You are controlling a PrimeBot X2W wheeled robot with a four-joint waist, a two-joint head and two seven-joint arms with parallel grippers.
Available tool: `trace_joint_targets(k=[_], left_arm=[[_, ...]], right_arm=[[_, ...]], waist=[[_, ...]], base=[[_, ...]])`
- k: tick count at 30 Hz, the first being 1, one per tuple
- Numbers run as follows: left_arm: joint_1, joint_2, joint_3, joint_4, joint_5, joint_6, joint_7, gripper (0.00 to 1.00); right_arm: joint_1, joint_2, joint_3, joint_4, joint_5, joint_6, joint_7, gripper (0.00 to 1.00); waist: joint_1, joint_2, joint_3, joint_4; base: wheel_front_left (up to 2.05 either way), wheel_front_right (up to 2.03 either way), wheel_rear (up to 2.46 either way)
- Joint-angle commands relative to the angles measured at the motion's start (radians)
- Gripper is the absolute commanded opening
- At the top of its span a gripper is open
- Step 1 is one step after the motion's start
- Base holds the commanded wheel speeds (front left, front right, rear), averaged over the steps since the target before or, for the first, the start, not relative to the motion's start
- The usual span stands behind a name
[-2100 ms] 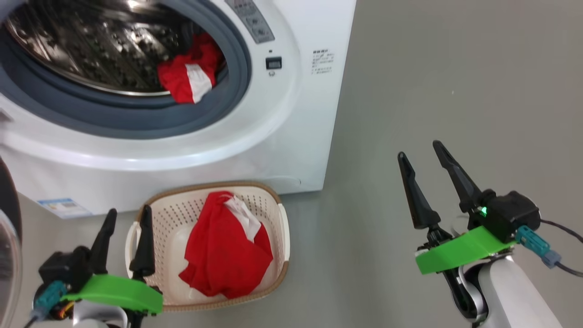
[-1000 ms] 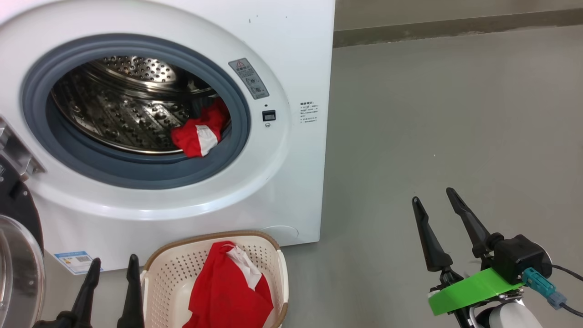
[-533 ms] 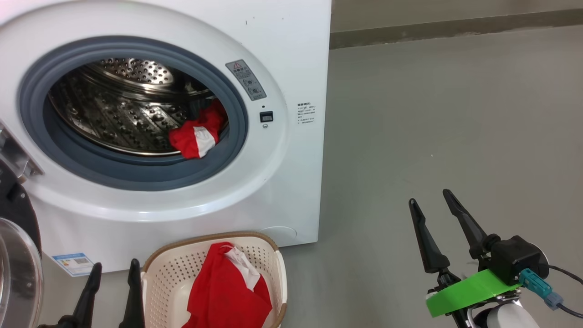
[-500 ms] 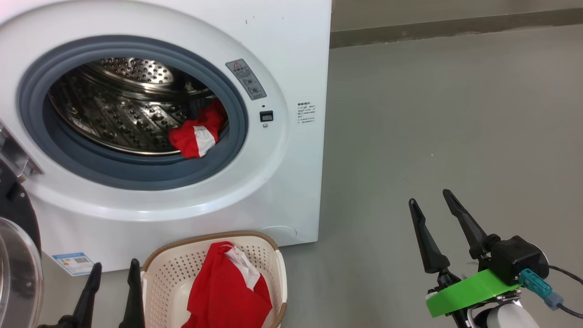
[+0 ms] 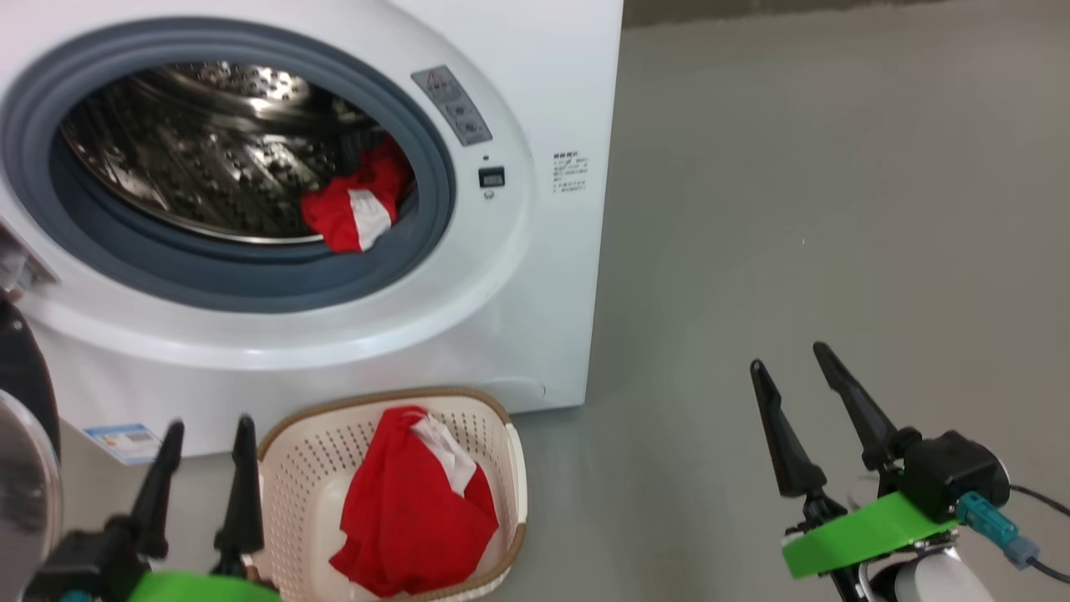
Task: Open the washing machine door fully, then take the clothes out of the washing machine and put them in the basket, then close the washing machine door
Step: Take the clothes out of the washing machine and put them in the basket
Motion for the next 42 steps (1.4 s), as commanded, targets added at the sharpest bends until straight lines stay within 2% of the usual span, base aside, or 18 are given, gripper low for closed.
trace_joint_targets(k=[1,8,22,30,42], left_arm=[[-0.054,0.027,0.026,-0.015,-0.006,-0.005,-0.009,1.0],[-0.2,0.06,-0.008,0.04,-0.039,-0.005,-0.009,1.0],[-0.593,0.134,-0.108,0.263,-0.088,-0.006,-0.009,1.0],[-0.811,0.163,-0.134,0.403,-0.153,-0.006,-0.009,1.0],[-1.081,0.242,-0.26,0.607,-0.23,-0.006,-0.009,1.0]], right_arm=[[-0.05,0.001,0.021,-0.031,-0.007,0.007,-0.006,1.0],[-0.101,0.001,0.019,-0.053,-0.018,0.007,-0.006,1.0],[-0.2,0.001,0.011,-0.094,-0.069,0.007,-0.006,1.0],[-0.244,0.001,0.009,-0.127,-0.082,0.007,-0.006,1.0],[-0.289,0.001,0.025,-0.142,-0.079,0.007,-0.006,1.0]], waist=[[0.0,-0.0001,0.043,0.005],[0.0,-0.0001,0.153,0.016],[0.0,-0.0001,0.363,0.026],[0.0,-0.0001,0.482,0.008],[0.0,-0.0001,0.599,-0.039]], base=[[0.0,0.0,0.0],[0.0,0.0,0.0],[0.0,0.0,0.0],[0.0,0.0,0.0],[0.0,0.0,0.0]])
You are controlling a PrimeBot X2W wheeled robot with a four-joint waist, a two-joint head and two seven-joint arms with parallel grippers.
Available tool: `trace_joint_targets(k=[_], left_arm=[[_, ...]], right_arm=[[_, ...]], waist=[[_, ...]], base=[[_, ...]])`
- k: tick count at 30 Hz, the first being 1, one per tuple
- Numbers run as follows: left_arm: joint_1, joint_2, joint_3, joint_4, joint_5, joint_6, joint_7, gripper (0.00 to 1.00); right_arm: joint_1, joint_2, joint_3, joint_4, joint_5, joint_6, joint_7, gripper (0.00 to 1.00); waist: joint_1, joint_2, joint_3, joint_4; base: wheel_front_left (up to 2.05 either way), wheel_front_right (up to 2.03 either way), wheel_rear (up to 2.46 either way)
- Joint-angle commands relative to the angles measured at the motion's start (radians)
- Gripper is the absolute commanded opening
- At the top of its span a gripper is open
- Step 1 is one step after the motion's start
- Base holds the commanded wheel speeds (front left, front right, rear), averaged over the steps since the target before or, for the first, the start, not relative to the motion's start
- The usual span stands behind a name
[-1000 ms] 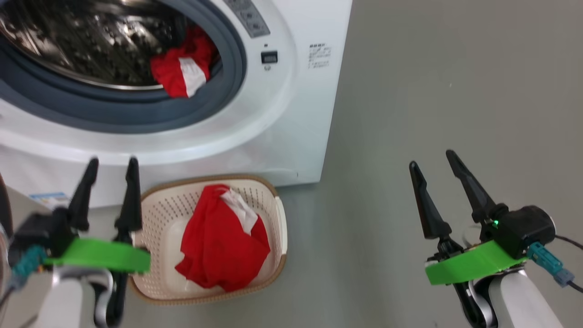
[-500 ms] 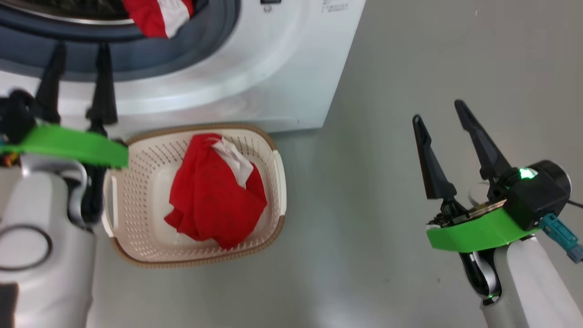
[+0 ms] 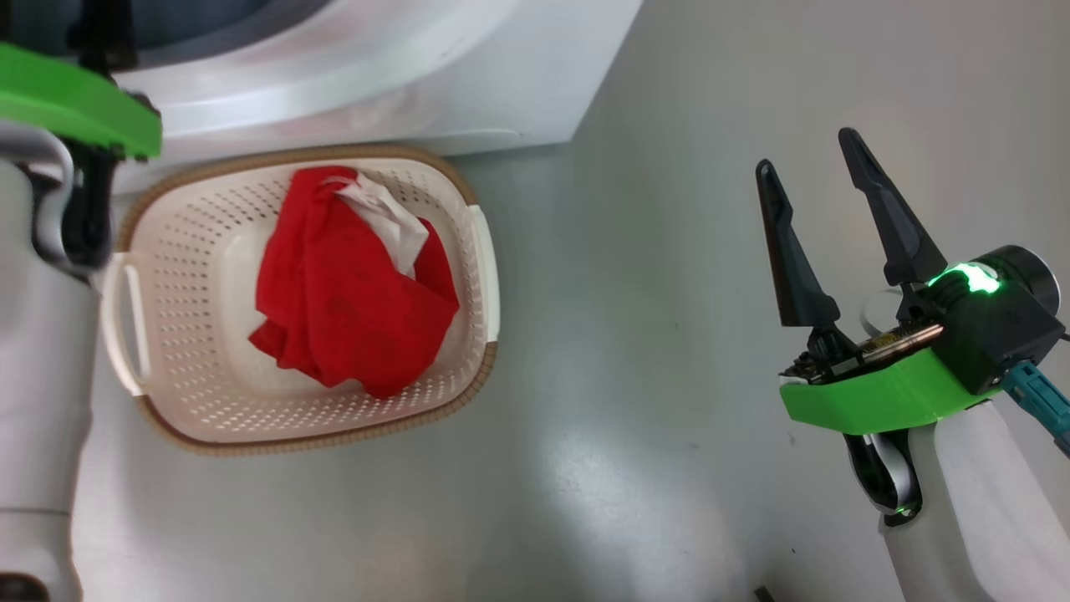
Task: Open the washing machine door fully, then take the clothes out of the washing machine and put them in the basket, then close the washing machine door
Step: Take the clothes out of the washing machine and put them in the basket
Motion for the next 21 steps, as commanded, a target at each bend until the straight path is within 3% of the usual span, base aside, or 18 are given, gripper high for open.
trace_joint_targets(k=[1,9,21], left_arm=[[-0.038,0.055,0.001,-0.001,-0.016,-0.005,-0.008,1.0],[-0.153,0.091,-0.108,0.117,-0.086,-0.005,0.007,1.0],[-0.238,0.139,-0.25,0.244,-0.161,-0.005,0.124,1.0]], right_arm=[[0.004,0.004,0.027,-0.03,-0.002,0.007,-0.006,1.0],[0.001,0.004,0.041,-0.04,0.003,0.007,-0.006,1.0],[-0.002,0.004,0.06,-0.047,0.027,0.007,-0.006,1.0]], waist=[[0.0,0.0,0.038,-0.031],[0.0,0.0,0.067,-0.064],[0.0,0.0,0.081,-0.101]], base=[[0.0,0.0,0.0],[0.0,0.0,0.0],[0.0,0.0,0.0]])
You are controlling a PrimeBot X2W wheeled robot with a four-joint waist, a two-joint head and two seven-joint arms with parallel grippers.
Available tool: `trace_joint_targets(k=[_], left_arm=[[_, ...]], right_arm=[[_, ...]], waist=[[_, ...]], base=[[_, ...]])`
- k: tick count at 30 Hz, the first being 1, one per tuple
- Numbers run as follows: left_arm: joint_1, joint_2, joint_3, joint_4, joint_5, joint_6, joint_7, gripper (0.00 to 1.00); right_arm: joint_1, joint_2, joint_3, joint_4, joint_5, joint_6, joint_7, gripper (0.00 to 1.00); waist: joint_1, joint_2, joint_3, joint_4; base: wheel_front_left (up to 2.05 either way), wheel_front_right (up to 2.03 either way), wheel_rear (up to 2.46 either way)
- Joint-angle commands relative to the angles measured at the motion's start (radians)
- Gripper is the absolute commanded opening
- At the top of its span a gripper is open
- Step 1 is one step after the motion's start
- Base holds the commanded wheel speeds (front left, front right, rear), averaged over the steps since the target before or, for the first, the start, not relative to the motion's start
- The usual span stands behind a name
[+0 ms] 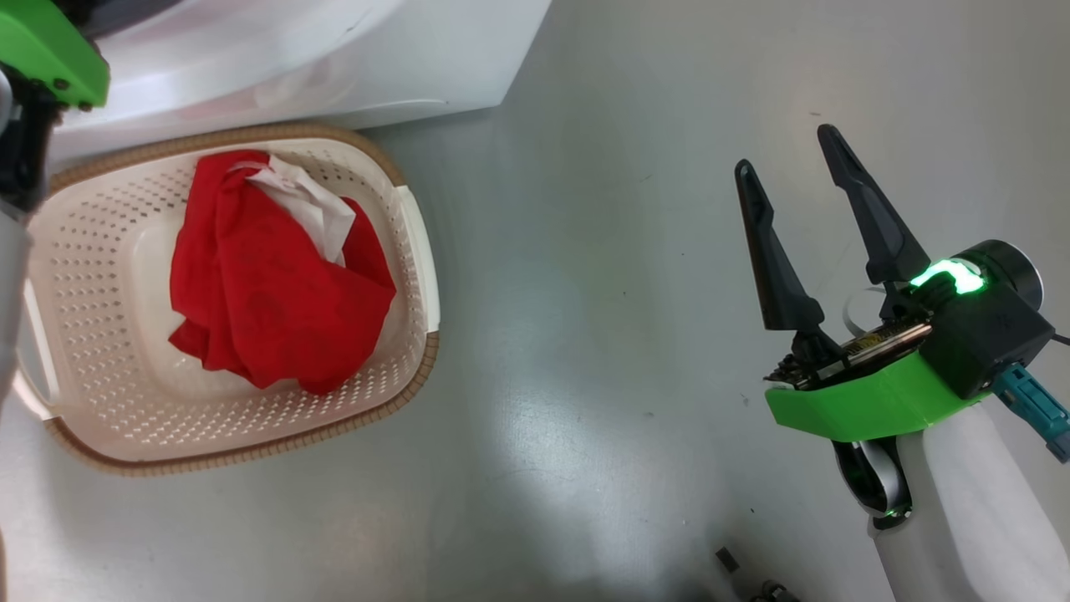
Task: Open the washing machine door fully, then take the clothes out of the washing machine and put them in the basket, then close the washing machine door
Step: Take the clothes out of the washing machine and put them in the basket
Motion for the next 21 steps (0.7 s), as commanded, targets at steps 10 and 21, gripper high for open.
trace_joint_targets(k=[10,21], left_arm=[[-0.056,0.07,-0.048,0.091,0.006,-0.003,-0.003,0.0],[-0.029,0.054,-0.022,0.071,0.007,0.015,-0.114,0.0]], right_arm=[[0.01,0.004,0.013,-0.023,0.013,0.007,-0.006,1.0],[0.017,0.004,0.005,-0.008,0.006,0.007,-0.006,1.0]], waist=[[0.0,0.0,-0.007,0.009],[0.0,0.0,-0.059,0.051]], base=[[0.0,0.0,0.0],[0.0,0.0,0.0]])
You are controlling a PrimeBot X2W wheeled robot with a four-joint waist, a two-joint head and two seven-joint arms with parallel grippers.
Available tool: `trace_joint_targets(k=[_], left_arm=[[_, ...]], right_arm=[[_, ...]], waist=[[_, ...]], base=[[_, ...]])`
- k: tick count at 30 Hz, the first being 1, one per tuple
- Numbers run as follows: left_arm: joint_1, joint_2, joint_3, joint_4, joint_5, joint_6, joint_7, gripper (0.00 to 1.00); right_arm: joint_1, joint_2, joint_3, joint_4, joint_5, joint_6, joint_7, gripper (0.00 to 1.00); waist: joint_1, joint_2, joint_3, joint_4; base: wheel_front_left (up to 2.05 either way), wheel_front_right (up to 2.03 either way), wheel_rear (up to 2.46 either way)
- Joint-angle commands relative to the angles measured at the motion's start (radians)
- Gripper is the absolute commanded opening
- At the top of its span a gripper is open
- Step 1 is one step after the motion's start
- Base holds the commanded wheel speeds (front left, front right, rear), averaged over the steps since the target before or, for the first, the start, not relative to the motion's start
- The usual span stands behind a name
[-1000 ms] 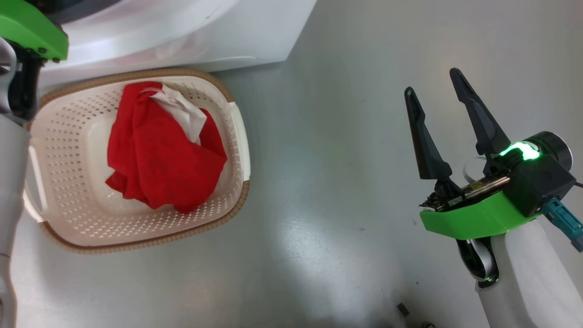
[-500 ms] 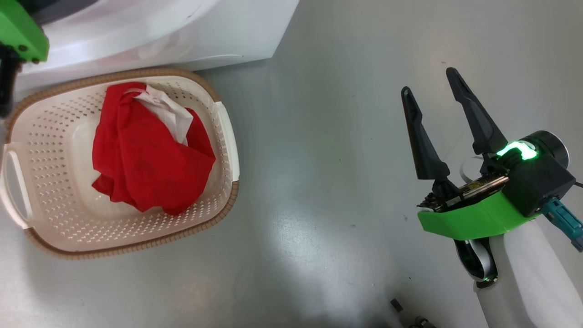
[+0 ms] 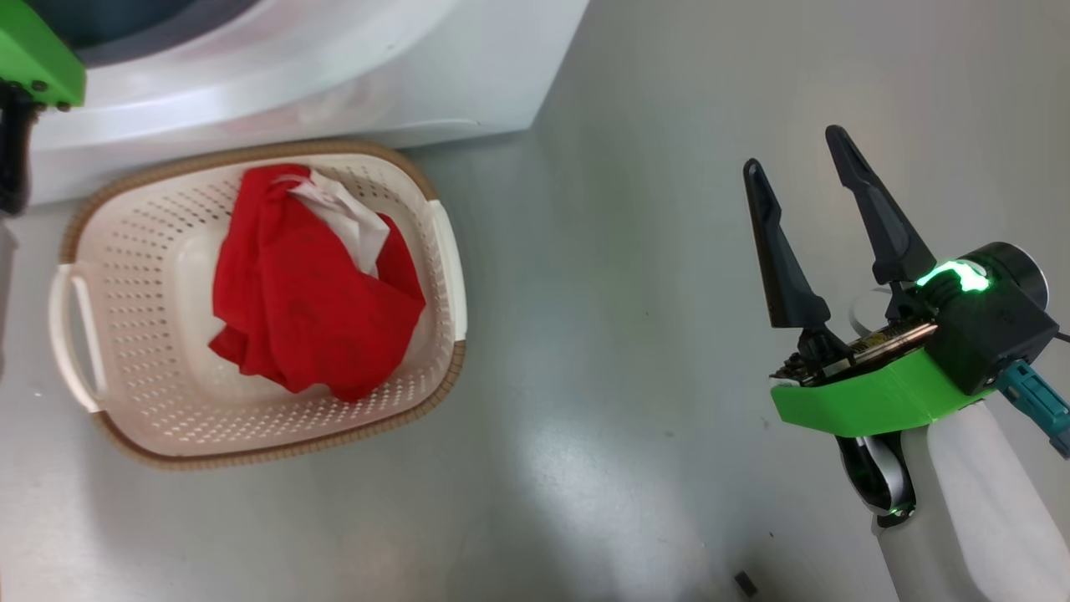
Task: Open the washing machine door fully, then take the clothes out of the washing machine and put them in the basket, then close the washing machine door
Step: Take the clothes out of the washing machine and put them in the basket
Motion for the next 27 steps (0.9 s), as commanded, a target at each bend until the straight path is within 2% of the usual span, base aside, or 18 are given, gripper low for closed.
trace_joint_targets(k=[1,12,27], left_arm=[[0.019,0.044,0.025,-0.029,0.006,0.004,-0.01,0.0],[0.293,0.055,0.194,-0.377,0.076,0.051,-0.012,0.0],[0.698,-0.035,0.381,-0.797,0.232,0.077,-0.012,0.0]], right_arm=[[0.018,0.004,0.019,-0.019,0.005,0.007,-0.006,1.0],[0.048,0.004,0.019,0.012,0.008,0.007,-0.006,1.0],[0.109,0.004,0.03,0.055,0.026,0.007,-0.006,1.0]], waist=[[0.0,-0.0001,-0.022,0.017],[0.0,-0.0001,-0.142,0.063],[0.0,-0.0001,-0.321,0.084]], base=[[0.0,0.0,0.0],[0.0,0.0,0.0],[0.0,0.0,0.0]])
